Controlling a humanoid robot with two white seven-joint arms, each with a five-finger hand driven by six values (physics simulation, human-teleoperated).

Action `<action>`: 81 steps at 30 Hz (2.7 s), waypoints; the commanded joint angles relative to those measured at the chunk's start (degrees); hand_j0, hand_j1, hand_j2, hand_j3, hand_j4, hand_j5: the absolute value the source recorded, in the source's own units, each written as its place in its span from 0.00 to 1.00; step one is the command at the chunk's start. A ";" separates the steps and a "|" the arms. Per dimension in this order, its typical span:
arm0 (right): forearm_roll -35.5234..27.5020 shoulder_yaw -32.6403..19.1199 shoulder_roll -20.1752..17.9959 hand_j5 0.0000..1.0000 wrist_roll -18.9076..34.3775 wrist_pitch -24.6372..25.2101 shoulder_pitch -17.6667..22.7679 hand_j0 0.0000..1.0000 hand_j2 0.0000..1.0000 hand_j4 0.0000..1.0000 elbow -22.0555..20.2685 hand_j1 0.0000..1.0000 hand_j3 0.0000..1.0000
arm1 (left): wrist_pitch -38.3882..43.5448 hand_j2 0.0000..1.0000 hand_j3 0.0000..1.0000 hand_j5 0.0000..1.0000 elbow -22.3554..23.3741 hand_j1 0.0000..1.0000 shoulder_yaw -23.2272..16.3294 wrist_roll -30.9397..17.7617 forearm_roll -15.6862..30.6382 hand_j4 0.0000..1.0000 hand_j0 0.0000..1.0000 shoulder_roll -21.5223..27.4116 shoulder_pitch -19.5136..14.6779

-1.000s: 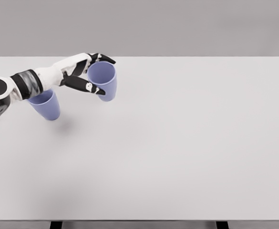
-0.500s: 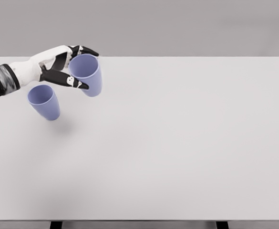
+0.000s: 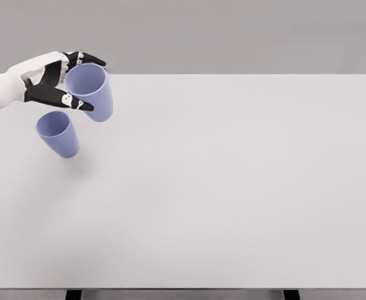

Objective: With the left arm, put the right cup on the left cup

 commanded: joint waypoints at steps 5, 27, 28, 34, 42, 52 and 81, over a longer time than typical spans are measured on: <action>-0.01 0.00 -0.01 1.00 0.01 0.00 0.00 1.00 1.00 1.00 0.01 1.00 1.00 | 0.01 0.71 0.71 0.71 -0.61 0.71 0.38 0.12 1.98 0.71 0.71 2.85 0.09; -0.01 0.00 -0.01 1.00 0.01 -0.09 0.00 1.00 1.00 1.00 0.01 1.00 1.00 | -0.17 0.71 0.71 0.71 -2.02 0.71 0.73 0.12 5.85 0.71 0.71 10.85 0.97; -0.01 0.00 -0.01 1.00 0.01 0.00 0.00 1.00 1.00 1.00 0.01 1.00 1.00 | -0.17 0.71 0.71 0.71 -2.02 0.71 0.73 0.12 5.85 0.71 0.71 10.85 0.97; -0.01 0.00 -0.01 1.00 0.01 0.00 0.00 1.00 1.00 1.00 0.01 1.00 1.00 | -0.17 0.71 0.71 0.71 -1.40 0.71 0.82 0.12 5.85 0.71 0.71 11.03 1.85; -0.01 0.00 -0.01 1.00 0.01 0.00 0.00 1.00 1.00 1.00 0.01 1.00 1.00 | -0.17 0.71 0.71 0.71 -0.70 0.71 0.91 0.12 5.93 0.71 0.71 11.82 2.64; -0.01 0.00 -0.01 1.00 0.01 0.00 0.00 1.00 1.00 1.00 0.01 1.00 1.00 | -0.17 0.71 0.71 0.71 0.53 0.71 0.91 0.12 6.20 0.71 0.71 12.52 3.52; -0.01 0.00 -0.01 1.00 0.01 0.00 0.00 1.00 1.00 1.00 0.01 1.00 1.00 | -0.70 0.71 0.71 0.71 4.75 0.71 1.26 0.12 5.93 0.71 0.71 9.88 5.54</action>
